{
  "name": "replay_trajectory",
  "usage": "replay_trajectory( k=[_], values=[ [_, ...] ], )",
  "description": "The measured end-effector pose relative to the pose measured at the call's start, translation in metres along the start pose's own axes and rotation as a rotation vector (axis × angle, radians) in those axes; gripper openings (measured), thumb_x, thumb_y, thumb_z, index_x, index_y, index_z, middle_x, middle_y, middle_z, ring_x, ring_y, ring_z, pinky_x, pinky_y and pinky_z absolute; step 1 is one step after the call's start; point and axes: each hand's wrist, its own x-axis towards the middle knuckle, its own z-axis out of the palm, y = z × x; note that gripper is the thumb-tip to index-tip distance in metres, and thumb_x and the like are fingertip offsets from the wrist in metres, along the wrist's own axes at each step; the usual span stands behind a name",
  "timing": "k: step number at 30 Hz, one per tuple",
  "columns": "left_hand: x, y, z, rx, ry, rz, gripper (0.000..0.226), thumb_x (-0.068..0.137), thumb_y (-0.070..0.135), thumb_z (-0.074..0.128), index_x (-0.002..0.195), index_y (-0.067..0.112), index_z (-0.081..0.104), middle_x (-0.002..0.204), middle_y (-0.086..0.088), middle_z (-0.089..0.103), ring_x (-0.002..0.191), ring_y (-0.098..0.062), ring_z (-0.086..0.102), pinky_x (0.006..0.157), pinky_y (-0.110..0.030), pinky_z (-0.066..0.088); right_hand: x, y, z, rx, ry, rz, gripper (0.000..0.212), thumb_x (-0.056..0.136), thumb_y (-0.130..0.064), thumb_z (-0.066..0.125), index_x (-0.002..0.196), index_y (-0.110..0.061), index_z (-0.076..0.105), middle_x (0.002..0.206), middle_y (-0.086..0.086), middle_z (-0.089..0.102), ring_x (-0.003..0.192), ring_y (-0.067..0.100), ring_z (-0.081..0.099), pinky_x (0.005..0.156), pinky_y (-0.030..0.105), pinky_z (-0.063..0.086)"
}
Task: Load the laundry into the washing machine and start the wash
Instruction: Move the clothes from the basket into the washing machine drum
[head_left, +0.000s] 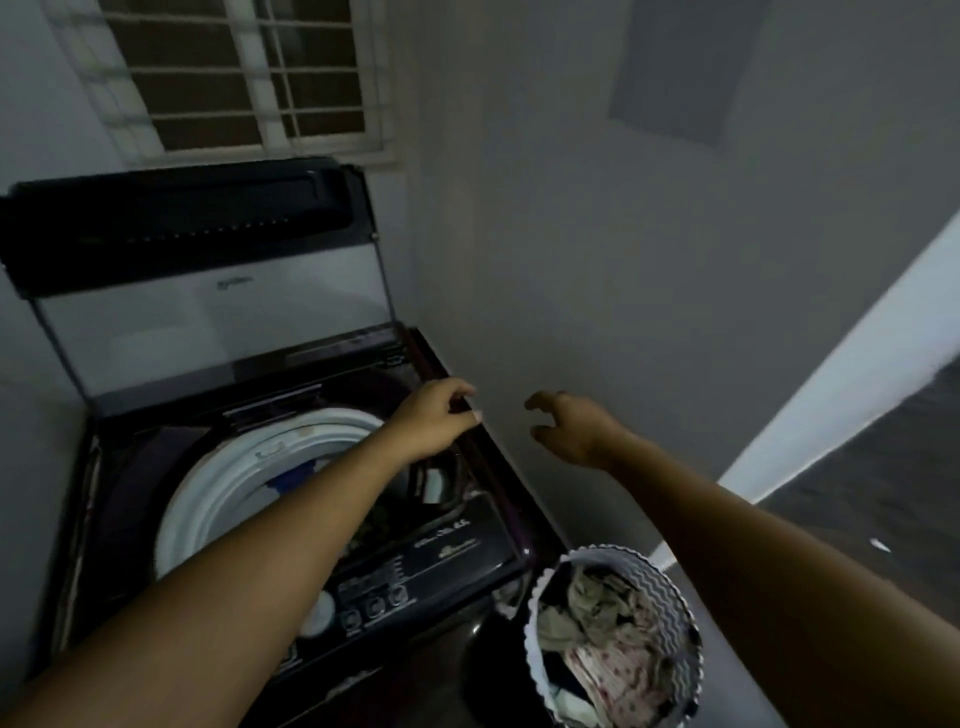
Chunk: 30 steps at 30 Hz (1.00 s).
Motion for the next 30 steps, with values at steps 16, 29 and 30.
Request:
replay_trajectory(
  k=[16, 29, 30],
  values=[
    [0.046, 0.027, 0.324, -0.029, -0.367, -0.096, 0.034, 0.093, 0.026, 0.069, 0.125, 0.018, 0.063, 0.124, -0.001, 0.064, 0.112, -0.015, 0.061, 0.097, -0.033, 0.051, -0.077, 0.292, 0.144, 0.229, -0.169, 0.315, 0.046, 0.094, -0.024, 0.062, 0.139, -0.017, 0.057, 0.139, 0.014, 0.061, 0.126, 0.034, 0.057, 0.101, 0.035, 0.046],
    [0.063, -0.147, 0.487, -0.034, -0.473, -0.475, 0.041, 0.095, 0.029, 0.064, 0.134, 0.025, 0.053, 0.134, 0.002, 0.052, 0.119, -0.019, 0.054, 0.097, -0.035, 0.049, -0.033, 0.378, 0.354, 0.412, -0.318, 0.308, 0.055, 0.094, -0.033, 0.063, 0.145, -0.019, 0.047, 0.136, 0.016, 0.062, 0.123, 0.037, 0.060, 0.100, 0.041, 0.050],
    [0.066, -0.157, 0.497, -0.043, -0.459, -0.489, 0.043, 0.094, 0.030, 0.065, 0.135, 0.025, 0.052, 0.136, 0.001, 0.051, 0.121, -0.019, 0.053, 0.096, -0.035, 0.049, -0.025, 0.380, 0.366, 0.415, -0.311, 0.297, 0.058, 0.095, -0.035, 0.063, 0.146, -0.017, 0.046, 0.138, 0.017, 0.060, 0.124, 0.038, 0.058, 0.102, 0.041, 0.049]
  ],
)
